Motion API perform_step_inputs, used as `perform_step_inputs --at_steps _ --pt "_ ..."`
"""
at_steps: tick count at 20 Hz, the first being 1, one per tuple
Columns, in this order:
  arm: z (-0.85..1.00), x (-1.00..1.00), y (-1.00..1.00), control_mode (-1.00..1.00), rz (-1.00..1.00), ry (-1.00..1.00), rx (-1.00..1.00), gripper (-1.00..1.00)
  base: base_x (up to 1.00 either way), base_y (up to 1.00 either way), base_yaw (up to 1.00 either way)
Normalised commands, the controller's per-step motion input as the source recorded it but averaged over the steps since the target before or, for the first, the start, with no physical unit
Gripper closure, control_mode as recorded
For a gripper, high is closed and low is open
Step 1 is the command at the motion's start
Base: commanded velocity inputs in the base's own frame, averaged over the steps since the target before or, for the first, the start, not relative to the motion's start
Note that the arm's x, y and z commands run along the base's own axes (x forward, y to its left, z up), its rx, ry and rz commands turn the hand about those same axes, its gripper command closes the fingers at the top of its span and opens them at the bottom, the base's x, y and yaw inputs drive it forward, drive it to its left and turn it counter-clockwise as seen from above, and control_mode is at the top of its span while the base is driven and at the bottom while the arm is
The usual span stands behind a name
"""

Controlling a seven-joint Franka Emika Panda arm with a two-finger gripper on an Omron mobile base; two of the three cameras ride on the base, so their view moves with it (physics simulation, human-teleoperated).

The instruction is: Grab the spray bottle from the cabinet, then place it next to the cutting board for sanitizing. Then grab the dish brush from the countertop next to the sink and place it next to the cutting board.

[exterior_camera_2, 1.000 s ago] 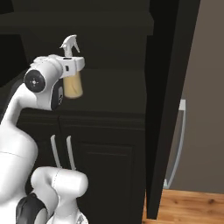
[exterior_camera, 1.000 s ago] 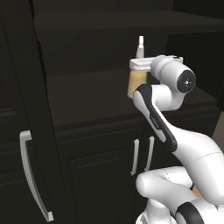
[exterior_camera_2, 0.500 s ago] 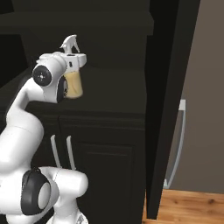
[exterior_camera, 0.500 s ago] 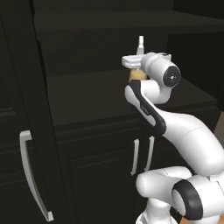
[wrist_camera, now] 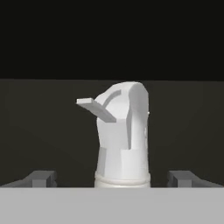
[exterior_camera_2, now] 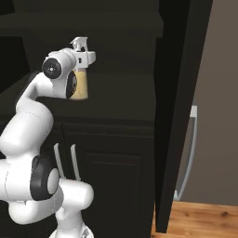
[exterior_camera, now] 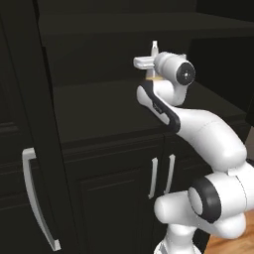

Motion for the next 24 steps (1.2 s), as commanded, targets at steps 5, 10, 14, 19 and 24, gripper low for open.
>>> perform_step_inputs --at_steps 5,10,14,19,24 --pt "0.00 0.22 0.00 -1.00 0.00 0.02 0.00 1.00 0.00 0.00 0.00" --pt "0.00 0.00 0.00 -1.00 0.00 0.00 0.00 1.00 0.00 0.00 0.00" --pt "0.00 -0.03 0.00 -1.00 0.00 -0.01 0.00 1.00 0.00 0.00 0.00" --pt "-0.06 -0.77 -0.21 -1.00 -0.01 -0.05 0.00 1.00 0.00 0.00 0.00" --pt "0.00 -1.00 -0.59 -1.00 -0.02 -0.13 0.02 1.00 0.00 0.00 0.00"
